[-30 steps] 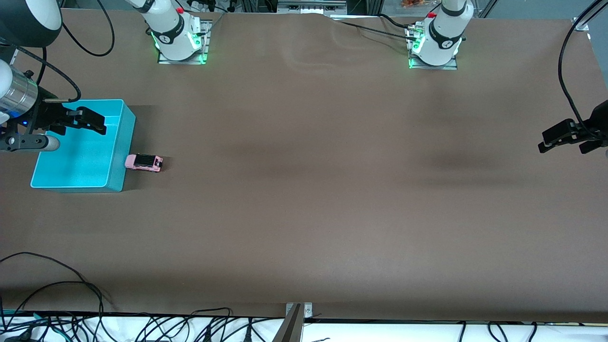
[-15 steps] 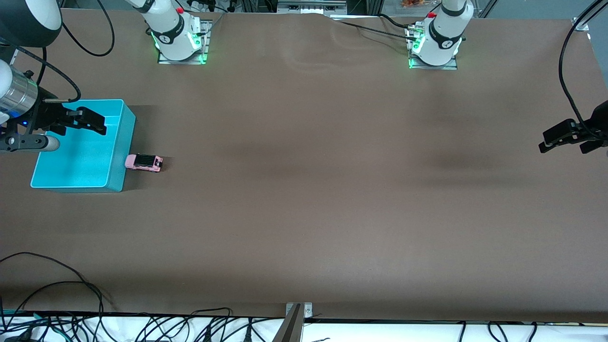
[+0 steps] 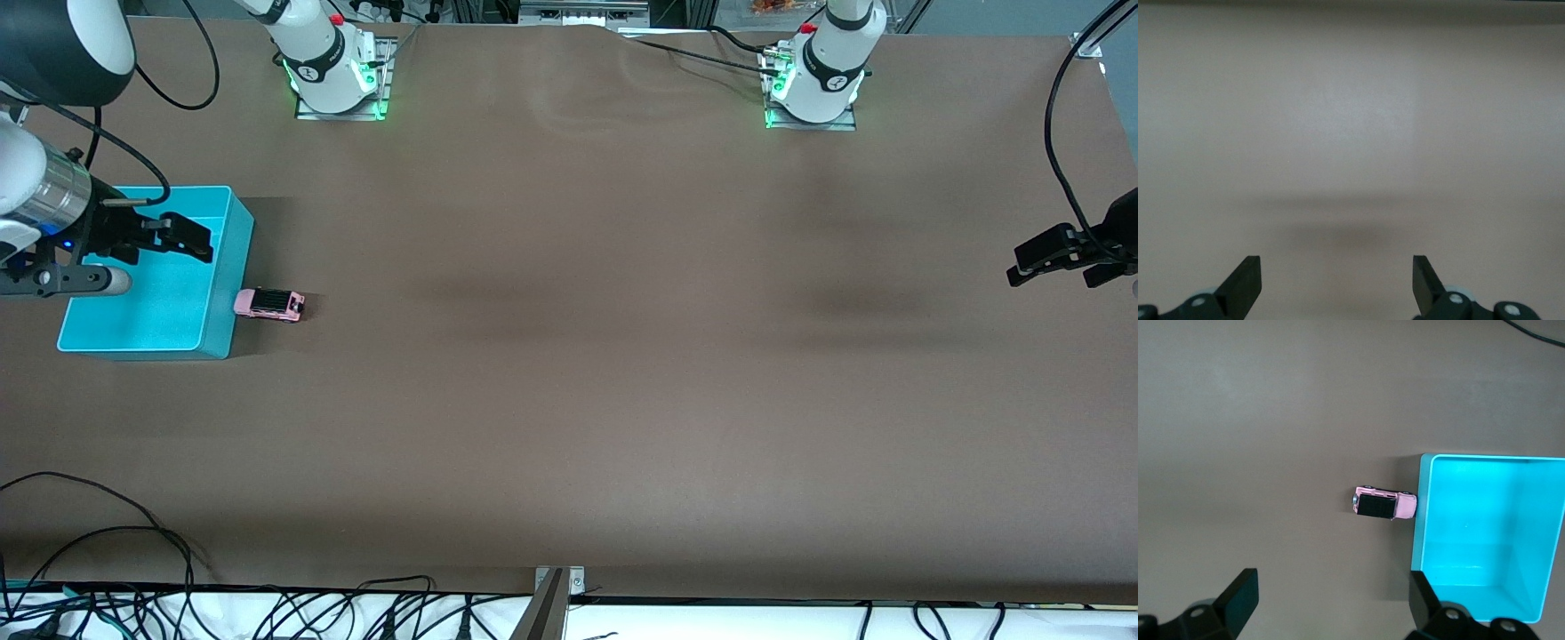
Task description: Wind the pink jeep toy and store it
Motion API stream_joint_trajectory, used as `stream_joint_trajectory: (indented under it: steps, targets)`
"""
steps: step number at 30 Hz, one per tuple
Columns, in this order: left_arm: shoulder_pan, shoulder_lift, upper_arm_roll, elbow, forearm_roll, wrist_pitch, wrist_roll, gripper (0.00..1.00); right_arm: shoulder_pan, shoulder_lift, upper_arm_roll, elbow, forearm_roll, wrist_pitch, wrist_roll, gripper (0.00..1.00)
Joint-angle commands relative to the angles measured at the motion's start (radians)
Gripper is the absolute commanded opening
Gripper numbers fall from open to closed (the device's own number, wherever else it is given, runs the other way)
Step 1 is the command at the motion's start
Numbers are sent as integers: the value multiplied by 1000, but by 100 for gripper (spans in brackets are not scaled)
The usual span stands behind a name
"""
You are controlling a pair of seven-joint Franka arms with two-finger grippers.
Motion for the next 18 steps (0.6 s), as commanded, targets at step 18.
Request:
stream_joint_trajectory:
  steps: [18]
  targets:
    - [6, -7, -1, -6, -10, -17, 18, 100, -16, 47, -5, 15, 22, 16, -4, 100]
